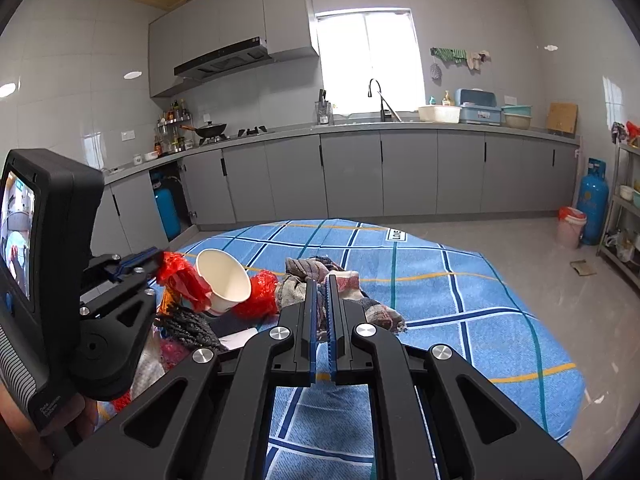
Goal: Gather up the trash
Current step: 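Grasp the cloth with the right gripper while the left gripper grasps the orange wrapper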
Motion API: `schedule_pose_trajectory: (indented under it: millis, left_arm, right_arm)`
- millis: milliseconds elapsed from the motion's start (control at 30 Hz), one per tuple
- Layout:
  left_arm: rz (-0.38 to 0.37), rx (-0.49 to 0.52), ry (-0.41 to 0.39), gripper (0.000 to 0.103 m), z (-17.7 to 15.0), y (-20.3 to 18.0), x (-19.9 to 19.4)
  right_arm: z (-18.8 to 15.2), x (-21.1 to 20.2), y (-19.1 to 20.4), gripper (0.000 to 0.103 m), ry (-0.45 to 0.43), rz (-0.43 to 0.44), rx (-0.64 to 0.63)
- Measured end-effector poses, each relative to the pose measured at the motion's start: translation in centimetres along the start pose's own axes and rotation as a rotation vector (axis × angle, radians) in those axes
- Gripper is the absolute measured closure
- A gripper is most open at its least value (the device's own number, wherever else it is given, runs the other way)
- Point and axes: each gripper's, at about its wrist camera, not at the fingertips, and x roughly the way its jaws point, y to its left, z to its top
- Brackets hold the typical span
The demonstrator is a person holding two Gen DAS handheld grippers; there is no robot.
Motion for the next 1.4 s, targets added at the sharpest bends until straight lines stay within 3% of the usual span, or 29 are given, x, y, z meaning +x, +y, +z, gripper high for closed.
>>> schedule_pose_trajectory:
  millis: [233, 500, 567, 600, 633, 833, 933, 1100, 1167, 1233, 1400]
  left_arm:
    - [0.061, -0.020, -0.080, 0.103, 0.8, 2.7, -2.8]
    - [0.097, -0.071, -0.107, 0.099, 0.4, 5.4, -4.5]
    - [0.089, -0.068, -0.098, 0.077, 0.3, 5.2, -4.2]
    - [0.095, -0.069, -0.101, 0.049, 0.4, 5.1, -4.2]
    - [0.099, -0.070, -0.112, 0.041, 0.3, 4.8, -4.2]
    - [0.057, -0.034, -0.101, 0.040, 1.0, 2.3, -2.7]
    - [0.046, -0.005, -0.087, 0.032, 1.3, 1.1, -1.5]
    - [0.001, 0.020, -0.023, 0.036, 1.2, -0.2, 0.7]
    - [-0.036, 0.020, 0.028, 0.088, 1.1, -0.3, 1.7]
    - [-0.052, 0.003, 0.051, 0.091, 0.9, 0.0, 1.9]
    - [-0.010, -0.002, -0.010, 0.093, 1.1, 1.5, -0.5]
  right_arm:
    - [0.4, -0.7, 0.3, 0.098, -0.021, 0.002, -0.003]
    - [0.4, -1.0, 1.2, 0.098, -0.023, 0.011, -0.016]
    - [0.4, -1.0, 1.3, 0.098, -0.024, 0.005, -0.022]
    - [0.4, -0.9, 1.3, 0.098, -0.023, -0.001, -0.024]
    - [0.3, -0.8, 1.1, 0.098, -0.020, -0.005, -0.023]
    - [-0.2, 0.5, -0.4, 0.098, 0.002, -0.032, 0.004]
    - [-0.4, 1.0, -1.1, 0.098, 0.012, -0.038, 0.018]
    - [-0.5, 1.4, -1.4, 0.098, 0.018, -0.032, 0.028]
    - [-0.6, 1.5, -1.3, 0.098, 0.019, -0.028, 0.026]
    - [-0.6, 1.5, -1.3, 0.098, 0.019, -0.024, 0.026]
    - [-0.6, 1.2, -1.0, 0.098, 0.014, -0.020, 0.020]
